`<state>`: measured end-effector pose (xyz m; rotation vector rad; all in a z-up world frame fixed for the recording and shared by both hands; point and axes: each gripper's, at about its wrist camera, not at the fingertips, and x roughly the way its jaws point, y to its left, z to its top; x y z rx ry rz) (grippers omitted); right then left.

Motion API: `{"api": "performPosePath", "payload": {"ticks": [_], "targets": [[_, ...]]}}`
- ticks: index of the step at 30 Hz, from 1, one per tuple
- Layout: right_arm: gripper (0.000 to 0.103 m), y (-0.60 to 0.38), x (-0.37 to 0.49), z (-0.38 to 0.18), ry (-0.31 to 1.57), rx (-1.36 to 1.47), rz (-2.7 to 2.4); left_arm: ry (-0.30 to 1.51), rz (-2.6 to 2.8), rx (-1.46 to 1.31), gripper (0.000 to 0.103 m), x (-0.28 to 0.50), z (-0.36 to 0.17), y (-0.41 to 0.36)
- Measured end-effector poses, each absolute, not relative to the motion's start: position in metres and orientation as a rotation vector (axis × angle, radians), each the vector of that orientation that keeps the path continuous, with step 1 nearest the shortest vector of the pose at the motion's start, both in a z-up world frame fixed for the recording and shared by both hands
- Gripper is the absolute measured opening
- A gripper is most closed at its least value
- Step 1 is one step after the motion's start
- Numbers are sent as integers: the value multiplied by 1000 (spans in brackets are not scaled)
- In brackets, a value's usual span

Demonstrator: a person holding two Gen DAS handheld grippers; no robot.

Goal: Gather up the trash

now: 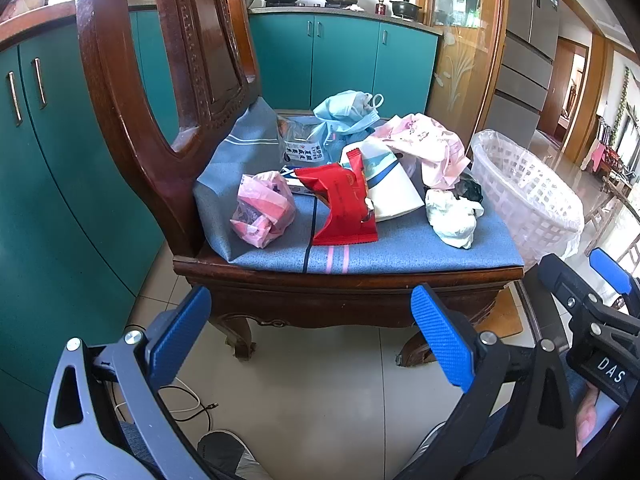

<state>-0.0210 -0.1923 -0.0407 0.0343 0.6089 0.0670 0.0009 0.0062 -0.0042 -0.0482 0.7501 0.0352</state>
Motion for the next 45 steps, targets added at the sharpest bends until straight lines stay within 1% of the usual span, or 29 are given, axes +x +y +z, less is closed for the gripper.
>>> {"api": "performPosePath", "payload": {"ticks": [22,29,34,40,42,45], "targets": [[100,-193,-21,-41,610,35,68,754,30,-51,100,-1,-5,5],[100,-192,-22,-39,608,33,72,699,22,-72,100,-10,-1,10],[100,-191,-23,-39,608,20,96,716,0,-68,100,-9,-5,13],[100,-193,-6,-51,663,27,151,776,22,-92,100,8,-19,31],[100,-197,5,-54,688,48,178,763,46,-108,100,16,-14,41],[100,-198,28,-57,722,83,191,754,95,-17,100,36,-5,40]]}}
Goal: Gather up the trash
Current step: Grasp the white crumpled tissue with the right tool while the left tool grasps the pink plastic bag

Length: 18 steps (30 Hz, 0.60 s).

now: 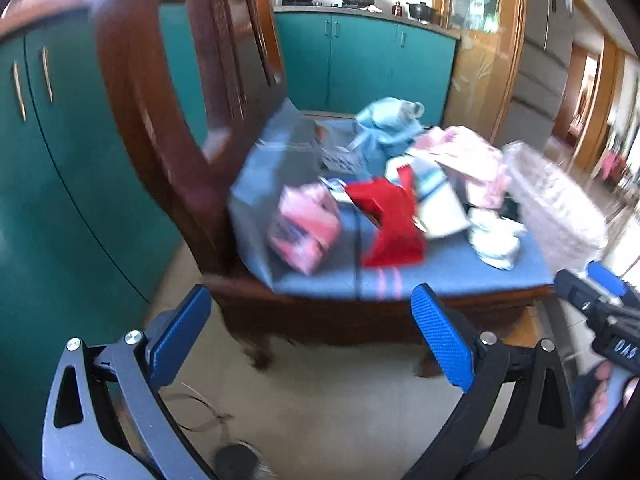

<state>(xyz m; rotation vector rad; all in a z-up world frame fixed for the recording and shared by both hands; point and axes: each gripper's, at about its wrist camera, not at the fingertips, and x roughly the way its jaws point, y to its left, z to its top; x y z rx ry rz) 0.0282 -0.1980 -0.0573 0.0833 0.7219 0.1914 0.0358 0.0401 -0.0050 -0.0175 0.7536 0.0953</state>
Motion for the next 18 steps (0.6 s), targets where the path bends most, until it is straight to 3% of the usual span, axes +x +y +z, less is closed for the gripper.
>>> {"api": "performPosePath", "payload": {"ticks": [5,10,15,18], "targets": [[100,-183,72,-64,775,45,181,800,78,106,100,82,-6,26],[97,-177,94,-83,805,22,191,855,99,129,92,120,-21,28],[87,-173,108,-93,823,52,209,912,99,107,81,146,-38,40],[71,-169,114,-96,818,37,217,954,94,82,67,160,-50,48]]}}
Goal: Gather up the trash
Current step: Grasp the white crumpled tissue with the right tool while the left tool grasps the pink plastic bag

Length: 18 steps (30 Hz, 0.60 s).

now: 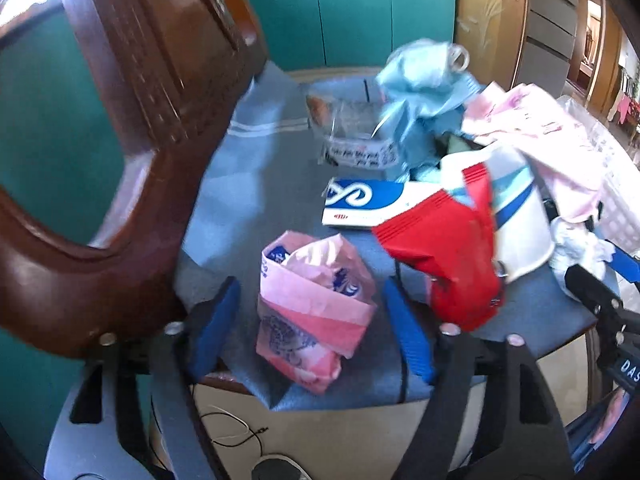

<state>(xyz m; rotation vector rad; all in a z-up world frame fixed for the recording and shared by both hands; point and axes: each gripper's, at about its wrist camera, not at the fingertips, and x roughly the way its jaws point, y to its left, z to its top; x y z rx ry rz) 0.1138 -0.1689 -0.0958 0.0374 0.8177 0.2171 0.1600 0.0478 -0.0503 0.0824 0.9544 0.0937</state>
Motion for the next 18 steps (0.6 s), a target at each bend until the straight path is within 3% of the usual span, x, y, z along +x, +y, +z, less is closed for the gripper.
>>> {"api": "performPosePath", "payload": {"ticks": [5,7,12,18], "targets": [[42,-169,118,-99,843,67,251,964,66,21,52,165,-57,58],[37,-169,114,-94,828,60,267,946,46,3,51,162,-53,59],[34,-173,97,-86,830,88,326,887,3,-33,50,131,-30,59],[34,-173,78,-64,776,125,411,696,-49,-95,50,103,11,57]]}}
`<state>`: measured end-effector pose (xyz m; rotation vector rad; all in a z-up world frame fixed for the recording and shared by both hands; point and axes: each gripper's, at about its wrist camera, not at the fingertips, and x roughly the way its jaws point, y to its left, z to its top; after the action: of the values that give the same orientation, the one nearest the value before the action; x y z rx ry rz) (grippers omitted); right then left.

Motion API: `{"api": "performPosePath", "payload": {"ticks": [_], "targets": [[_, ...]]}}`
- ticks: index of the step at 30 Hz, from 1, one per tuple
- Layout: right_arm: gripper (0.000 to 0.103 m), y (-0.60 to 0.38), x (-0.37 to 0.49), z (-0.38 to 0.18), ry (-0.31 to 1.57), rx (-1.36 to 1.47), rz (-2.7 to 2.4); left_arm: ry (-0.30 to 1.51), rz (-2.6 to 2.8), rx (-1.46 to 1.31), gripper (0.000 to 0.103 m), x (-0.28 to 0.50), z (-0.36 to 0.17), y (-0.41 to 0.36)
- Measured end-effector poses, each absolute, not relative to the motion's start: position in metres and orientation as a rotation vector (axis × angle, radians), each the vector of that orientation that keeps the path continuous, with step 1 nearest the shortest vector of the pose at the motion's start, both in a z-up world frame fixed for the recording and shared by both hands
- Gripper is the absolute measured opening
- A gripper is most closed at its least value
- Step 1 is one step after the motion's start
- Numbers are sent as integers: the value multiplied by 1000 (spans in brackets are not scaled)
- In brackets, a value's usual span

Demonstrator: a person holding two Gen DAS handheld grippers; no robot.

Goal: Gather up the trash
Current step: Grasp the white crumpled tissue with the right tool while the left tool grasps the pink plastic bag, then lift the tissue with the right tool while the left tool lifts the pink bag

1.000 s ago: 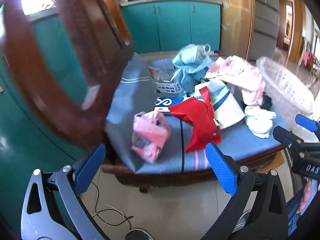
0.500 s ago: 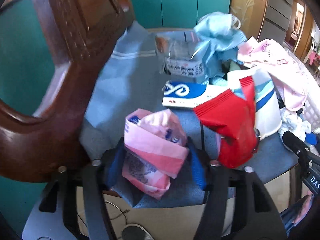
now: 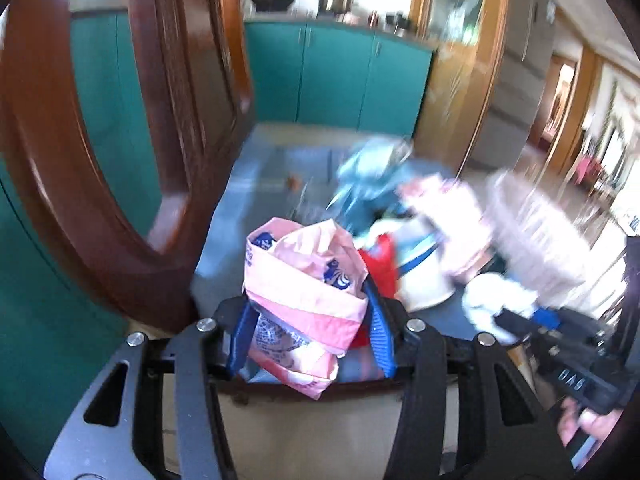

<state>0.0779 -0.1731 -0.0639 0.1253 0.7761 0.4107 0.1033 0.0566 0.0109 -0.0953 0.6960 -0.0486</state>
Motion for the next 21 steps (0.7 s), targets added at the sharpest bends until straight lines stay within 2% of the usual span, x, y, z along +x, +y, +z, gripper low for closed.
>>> {"api": "performPosePath", "payload": {"ticks": [7,21], "targets": [[34,-173,54,-31,628,119,425,641,-84,-101,50,92,21,34],[34,-171,62,-29,622,105,386,676,-94,-128,50,86,17,33]]}}
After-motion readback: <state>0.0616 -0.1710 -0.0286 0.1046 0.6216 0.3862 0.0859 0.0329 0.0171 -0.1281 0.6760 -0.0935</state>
